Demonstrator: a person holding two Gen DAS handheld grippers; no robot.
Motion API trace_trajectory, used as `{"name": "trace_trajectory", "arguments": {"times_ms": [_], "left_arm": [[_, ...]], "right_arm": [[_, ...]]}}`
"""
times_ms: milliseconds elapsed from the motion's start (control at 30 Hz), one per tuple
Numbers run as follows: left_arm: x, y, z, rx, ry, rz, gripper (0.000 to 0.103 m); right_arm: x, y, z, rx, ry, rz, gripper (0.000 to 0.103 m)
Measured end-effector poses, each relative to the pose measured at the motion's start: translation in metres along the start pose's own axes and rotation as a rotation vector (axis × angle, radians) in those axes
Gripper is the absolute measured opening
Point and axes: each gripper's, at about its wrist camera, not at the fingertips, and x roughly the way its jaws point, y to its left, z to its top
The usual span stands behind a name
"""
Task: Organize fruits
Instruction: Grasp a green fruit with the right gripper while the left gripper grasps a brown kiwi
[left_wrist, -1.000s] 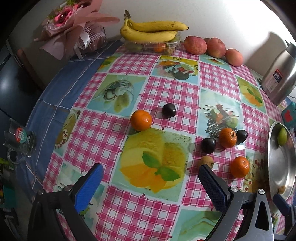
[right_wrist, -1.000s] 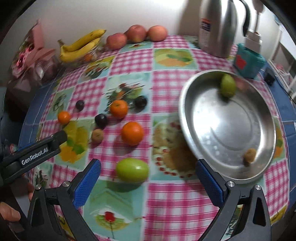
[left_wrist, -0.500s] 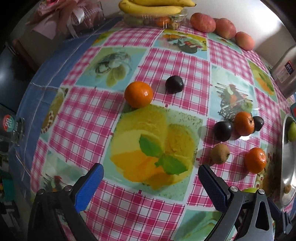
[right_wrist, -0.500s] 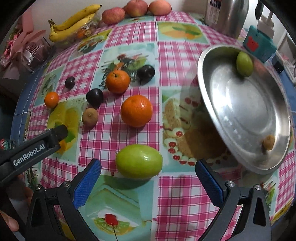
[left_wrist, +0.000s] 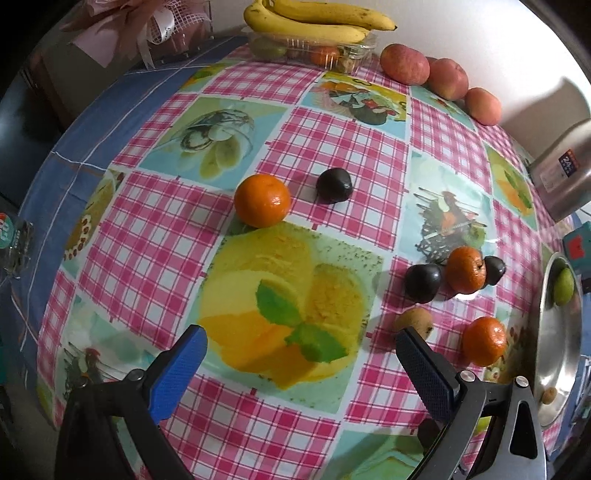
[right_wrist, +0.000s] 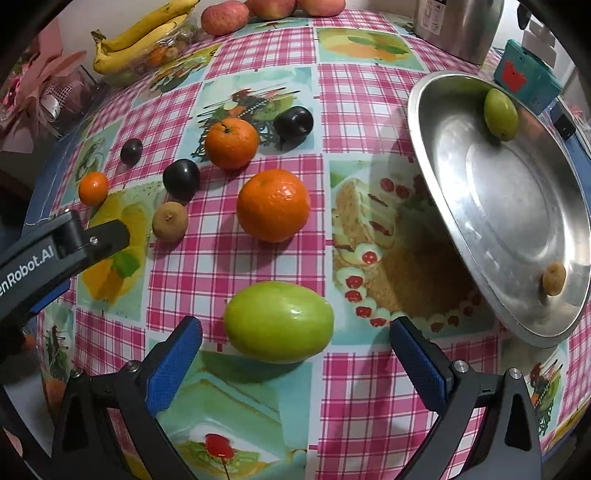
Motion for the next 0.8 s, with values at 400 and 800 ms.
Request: {"name": "trace_trajectory", "arguments": {"times_ms": [400,800], "left_arm": [[-0.008,-0.002,0.003,-0.03,-0.024,-0.06,0.103],[-0.007,-0.021,0.001,0.025,-0.023,-0.145,0.084]], "right_arm": [[-0.012,0.006,0.003,0.015,-0.024,0.04,0.064],[-0.015,0.003,0.003,0.018,-0.027,0.084,0.053]]}}
